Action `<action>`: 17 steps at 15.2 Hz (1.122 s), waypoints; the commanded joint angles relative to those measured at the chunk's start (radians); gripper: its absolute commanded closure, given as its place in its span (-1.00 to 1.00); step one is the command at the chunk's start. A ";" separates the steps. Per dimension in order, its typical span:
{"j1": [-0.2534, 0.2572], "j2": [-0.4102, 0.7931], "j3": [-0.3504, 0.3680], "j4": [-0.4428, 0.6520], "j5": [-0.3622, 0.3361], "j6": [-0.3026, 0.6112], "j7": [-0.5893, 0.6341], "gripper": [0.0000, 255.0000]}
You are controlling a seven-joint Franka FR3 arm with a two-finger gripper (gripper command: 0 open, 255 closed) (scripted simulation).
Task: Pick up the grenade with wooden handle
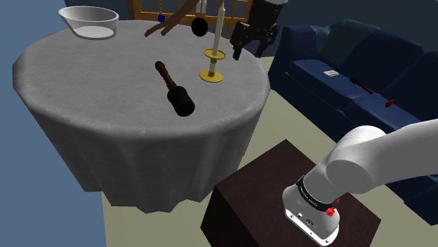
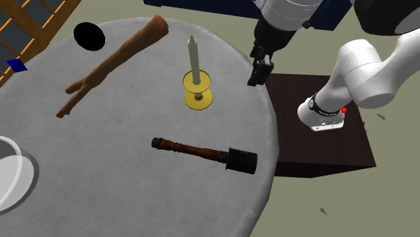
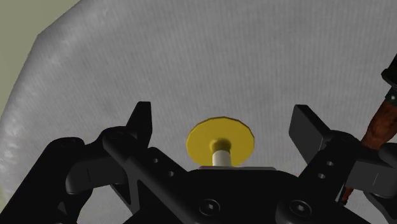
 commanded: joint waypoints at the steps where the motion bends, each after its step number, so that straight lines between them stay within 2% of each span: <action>1: 0.007 0.068 0.029 0.035 0.015 0.022 0.039 -1.00; 9: 0.035 0.325 0.130 0.196 0.038 0.079 0.190 -1.00; 17: 0.081 0.618 0.206 0.439 0.004 0.094 0.342 -1.00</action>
